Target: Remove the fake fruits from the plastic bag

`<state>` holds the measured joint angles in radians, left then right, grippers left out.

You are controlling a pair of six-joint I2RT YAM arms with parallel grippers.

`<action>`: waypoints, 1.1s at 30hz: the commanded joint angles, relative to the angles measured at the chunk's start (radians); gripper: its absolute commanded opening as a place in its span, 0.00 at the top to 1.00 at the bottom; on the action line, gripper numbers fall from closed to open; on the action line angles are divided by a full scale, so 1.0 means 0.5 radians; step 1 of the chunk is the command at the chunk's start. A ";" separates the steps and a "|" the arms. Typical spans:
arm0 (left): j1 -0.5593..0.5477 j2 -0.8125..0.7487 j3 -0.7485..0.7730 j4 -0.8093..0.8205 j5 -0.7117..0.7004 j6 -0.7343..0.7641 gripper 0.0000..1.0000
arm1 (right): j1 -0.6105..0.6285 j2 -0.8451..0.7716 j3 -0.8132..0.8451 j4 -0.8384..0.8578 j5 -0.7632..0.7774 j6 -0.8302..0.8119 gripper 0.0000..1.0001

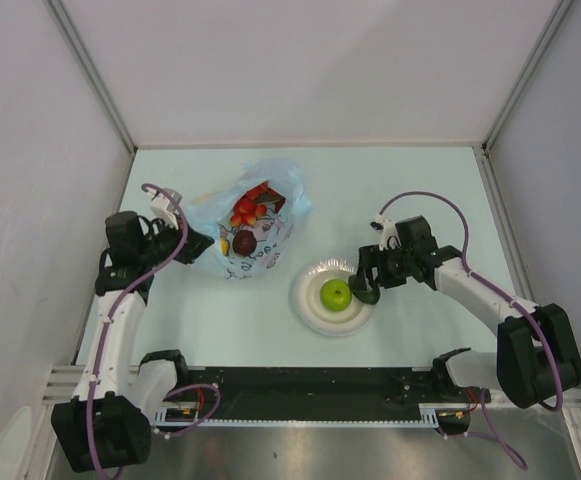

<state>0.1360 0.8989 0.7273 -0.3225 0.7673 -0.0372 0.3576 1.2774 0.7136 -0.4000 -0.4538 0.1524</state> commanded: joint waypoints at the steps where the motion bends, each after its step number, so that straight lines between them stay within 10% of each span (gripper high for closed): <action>1: 0.001 0.000 0.076 0.047 0.051 0.004 0.98 | -0.013 -0.014 0.119 -0.117 -0.071 -0.102 0.19; 15: 0.001 -0.025 0.045 0.121 0.042 -0.002 0.97 | -0.013 0.157 0.291 -0.139 -0.132 -0.231 0.40; 21: -0.002 -0.077 0.077 -0.042 0.006 0.068 0.98 | 0.033 0.206 0.842 -0.023 -0.347 -0.299 0.44; 33: 0.001 -0.169 0.230 -0.827 -0.237 1.141 1.00 | 0.625 0.470 1.414 0.628 -0.445 -0.489 0.52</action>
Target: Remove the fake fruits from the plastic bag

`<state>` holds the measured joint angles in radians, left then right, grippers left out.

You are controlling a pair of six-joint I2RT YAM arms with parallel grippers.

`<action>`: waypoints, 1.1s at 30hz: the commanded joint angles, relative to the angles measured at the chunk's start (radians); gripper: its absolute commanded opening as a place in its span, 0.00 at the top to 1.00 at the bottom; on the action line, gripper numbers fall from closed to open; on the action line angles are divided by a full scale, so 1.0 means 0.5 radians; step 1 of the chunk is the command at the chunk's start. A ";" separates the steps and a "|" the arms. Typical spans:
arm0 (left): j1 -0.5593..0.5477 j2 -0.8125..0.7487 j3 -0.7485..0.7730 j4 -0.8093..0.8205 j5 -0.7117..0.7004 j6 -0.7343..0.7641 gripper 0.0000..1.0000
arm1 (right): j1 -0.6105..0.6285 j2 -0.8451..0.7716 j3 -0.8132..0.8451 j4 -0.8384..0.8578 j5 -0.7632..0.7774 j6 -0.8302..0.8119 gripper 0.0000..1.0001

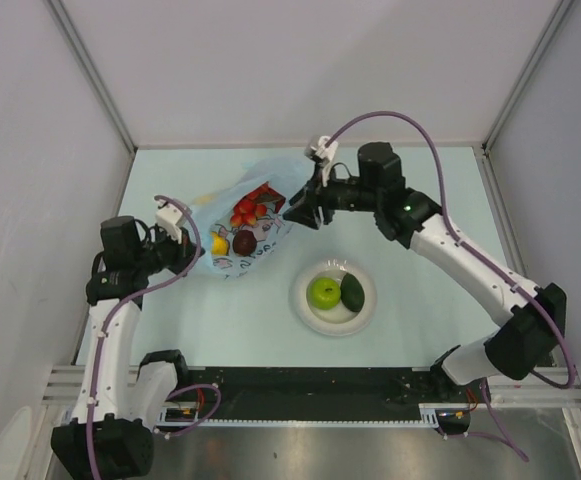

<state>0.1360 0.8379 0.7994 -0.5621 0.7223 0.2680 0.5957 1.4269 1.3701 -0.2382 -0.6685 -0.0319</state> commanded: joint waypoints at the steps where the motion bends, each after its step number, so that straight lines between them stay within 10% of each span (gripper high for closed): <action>1: -0.002 -0.050 0.089 -0.455 -0.180 0.583 1.00 | 0.168 0.223 0.165 0.378 -0.031 -0.081 0.53; 12: 0.004 -0.031 0.159 -0.646 -0.527 0.697 1.00 | 0.392 1.106 0.521 0.455 -0.032 0.106 0.60; 33: 0.001 -0.191 0.092 -0.502 -0.499 0.636 1.00 | 0.594 1.374 0.571 0.486 0.518 0.005 0.60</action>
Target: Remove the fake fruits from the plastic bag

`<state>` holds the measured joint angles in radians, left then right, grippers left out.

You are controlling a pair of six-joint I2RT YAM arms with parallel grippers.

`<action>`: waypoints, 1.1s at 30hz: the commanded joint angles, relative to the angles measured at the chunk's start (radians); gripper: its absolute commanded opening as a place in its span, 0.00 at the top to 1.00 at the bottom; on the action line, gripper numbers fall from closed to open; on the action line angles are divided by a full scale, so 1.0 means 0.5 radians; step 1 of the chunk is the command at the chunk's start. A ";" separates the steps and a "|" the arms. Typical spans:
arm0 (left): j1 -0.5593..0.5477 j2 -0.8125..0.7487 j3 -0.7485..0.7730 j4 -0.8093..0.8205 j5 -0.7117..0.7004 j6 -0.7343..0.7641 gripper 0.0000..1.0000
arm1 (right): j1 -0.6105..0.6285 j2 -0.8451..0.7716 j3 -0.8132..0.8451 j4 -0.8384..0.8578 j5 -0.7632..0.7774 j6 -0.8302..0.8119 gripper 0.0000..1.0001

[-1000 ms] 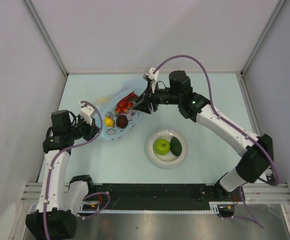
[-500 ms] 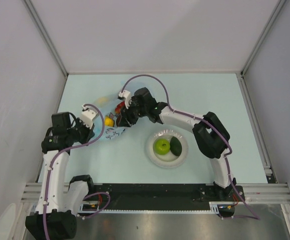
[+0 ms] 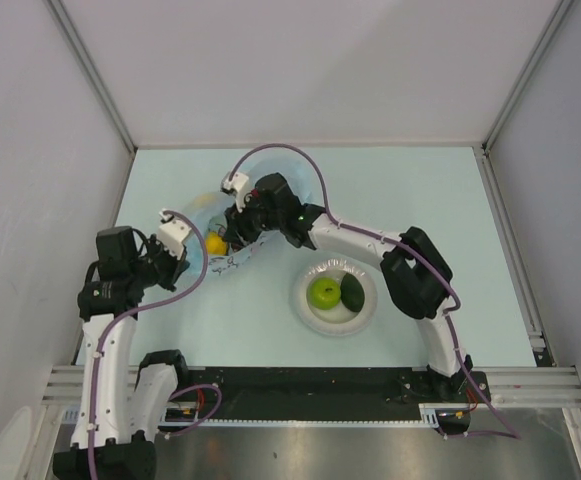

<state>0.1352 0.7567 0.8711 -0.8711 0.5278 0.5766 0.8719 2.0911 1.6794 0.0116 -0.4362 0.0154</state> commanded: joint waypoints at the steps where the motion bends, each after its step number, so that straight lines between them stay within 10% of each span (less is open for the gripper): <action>1: 0.003 -0.034 -0.061 0.125 -0.144 0.022 1.00 | 0.048 0.018 -0.128 -0.014 0.029 -0.074 0.61; 7: 0.003 -0.081 -0.131 0.162 -0.230 0.095 1.00 | 0.079 -0.108 -0.500 0.059 -0.017 -0.111 0.60; 20: 0.006 -0.157 -0.085 -0.016 -0.141 0.117 1.00 | 0.118 0.248 0.120 0.155 0.133 -0.040 0.56; 33: 0.006 -0.231 0.135 -0.353 -0.059 0.181 1.00 | 0.158 0.659 0.497 0.256 0.419 0.251 0.16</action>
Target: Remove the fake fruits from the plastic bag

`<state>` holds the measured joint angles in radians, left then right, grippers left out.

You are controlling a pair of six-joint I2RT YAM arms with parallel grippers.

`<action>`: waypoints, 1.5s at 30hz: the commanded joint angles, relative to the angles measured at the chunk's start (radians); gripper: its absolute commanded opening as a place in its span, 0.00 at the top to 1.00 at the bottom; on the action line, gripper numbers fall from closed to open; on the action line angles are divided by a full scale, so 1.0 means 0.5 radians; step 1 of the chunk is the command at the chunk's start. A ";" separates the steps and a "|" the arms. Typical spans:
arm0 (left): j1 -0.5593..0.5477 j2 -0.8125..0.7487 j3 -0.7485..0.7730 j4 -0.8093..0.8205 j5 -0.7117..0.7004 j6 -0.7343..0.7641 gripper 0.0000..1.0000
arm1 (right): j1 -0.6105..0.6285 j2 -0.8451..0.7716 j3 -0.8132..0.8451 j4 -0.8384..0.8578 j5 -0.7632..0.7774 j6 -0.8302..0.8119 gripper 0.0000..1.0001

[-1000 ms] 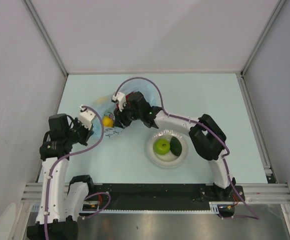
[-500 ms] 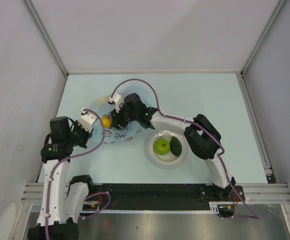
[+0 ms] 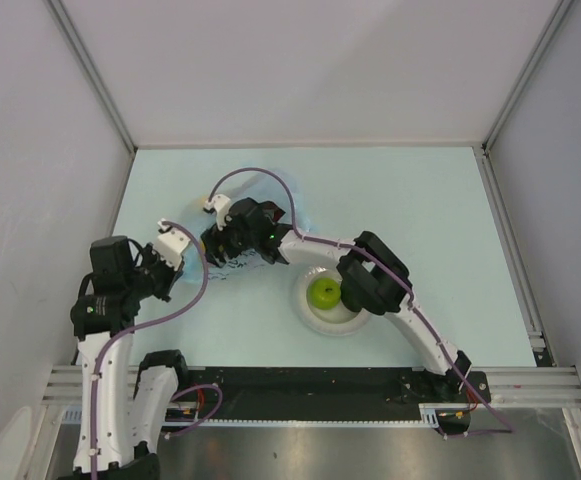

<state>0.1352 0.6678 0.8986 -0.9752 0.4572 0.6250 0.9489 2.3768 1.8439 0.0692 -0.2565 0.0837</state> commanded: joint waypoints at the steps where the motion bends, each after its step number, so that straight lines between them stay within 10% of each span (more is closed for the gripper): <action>1: 0.006 -0.056 0.080 -0.157 0.083 0.081 1.00 | 0.007 0.112 0.190 0.153 0.056 0.124 0.15; 17: 0.006 -0.059 0.050 -0.160 0.129 0.084 1.00 | 0.026 0.257 0.249 0.098 0.286 -0.066 0.26; 23: 0.006 -0.013 0.001 -0.001 0.147 0.075 1.00 | -0.039 0.122 0.209 0.052 0.060 -0.161 0.59; 35: 0.003 0.030 -0.171 0.413 0.193 -0.075 1.00 | -0.177 -0.712 -0.223 -0.013 -0.591 -0.244 0.71; 45: 0.000 0.226 -0.153 0.628 0.331 -0.201 1.00 | -0.229 -1.525 -0.911 -0.582 -0.886 -1.093 0.73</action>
<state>0.1352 0.7387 0.8074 -0.7616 0.5591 0.5785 0.8459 1.7645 1.4982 -0.0456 -0.6235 -0.2119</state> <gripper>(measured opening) 0.005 0.560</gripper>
